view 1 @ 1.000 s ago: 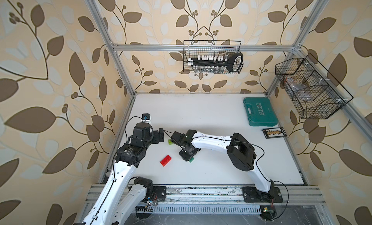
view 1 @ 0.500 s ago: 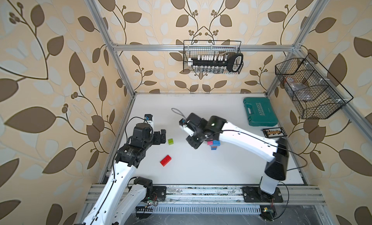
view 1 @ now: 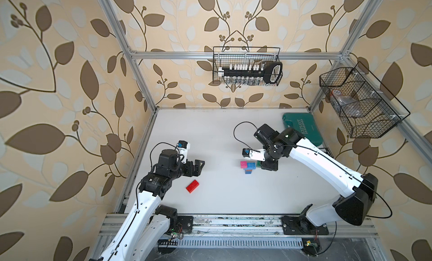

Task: Assemble a spoon with lego
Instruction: Assemble the lego brick with the lego brick.

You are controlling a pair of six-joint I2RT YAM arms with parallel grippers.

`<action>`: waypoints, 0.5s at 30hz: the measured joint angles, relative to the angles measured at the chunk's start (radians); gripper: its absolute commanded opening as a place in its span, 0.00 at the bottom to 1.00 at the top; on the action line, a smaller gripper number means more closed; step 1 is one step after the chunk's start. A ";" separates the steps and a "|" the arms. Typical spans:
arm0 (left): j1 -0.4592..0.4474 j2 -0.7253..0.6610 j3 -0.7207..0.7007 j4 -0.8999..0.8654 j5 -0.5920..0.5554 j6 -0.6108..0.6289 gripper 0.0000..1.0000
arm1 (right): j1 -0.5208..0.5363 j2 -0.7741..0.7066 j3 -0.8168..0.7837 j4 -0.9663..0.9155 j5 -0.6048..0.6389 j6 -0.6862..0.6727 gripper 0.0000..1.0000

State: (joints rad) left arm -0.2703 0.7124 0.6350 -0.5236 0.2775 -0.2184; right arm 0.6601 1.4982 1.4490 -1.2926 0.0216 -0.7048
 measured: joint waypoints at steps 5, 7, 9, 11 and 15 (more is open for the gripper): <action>-0.048 0.003 -0.024 0.075 0.036 -0.017 0.99 | -0.008 0.030 -0.004 0.021 -0.013 -0.109 0.00; -0.119 0.011 -0.048 0.125 0.026 -0.028 0.99 | -0.008 0.053 -0.013 0.047 -0.016 -0.137 0.00; -0.220 0.027 -0.077 0.174 -0.013 -0.031 0.99 | -0.010 0.082 -0.017 0.065 -0.021 -0.157 0.00; -0.344 0.057 -0.108 0.219 -0.062 -0.019 0.99 | -0.013 0.109 -0.017 0.082 -0.027 -0.172 0.00; -0.465 0.120 -0.157 0.303 -0.096 0.019 0.99 | -0.015 0.135 -0.017 0.100 -0.030 -0.191 0.00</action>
State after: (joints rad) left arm -0.7353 0.8322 0.4778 -0.2203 0.1814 -0.1993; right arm 0.6449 1.6329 1.4322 -1.1931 -0.0086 -0.8955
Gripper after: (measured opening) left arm 0.989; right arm 0.285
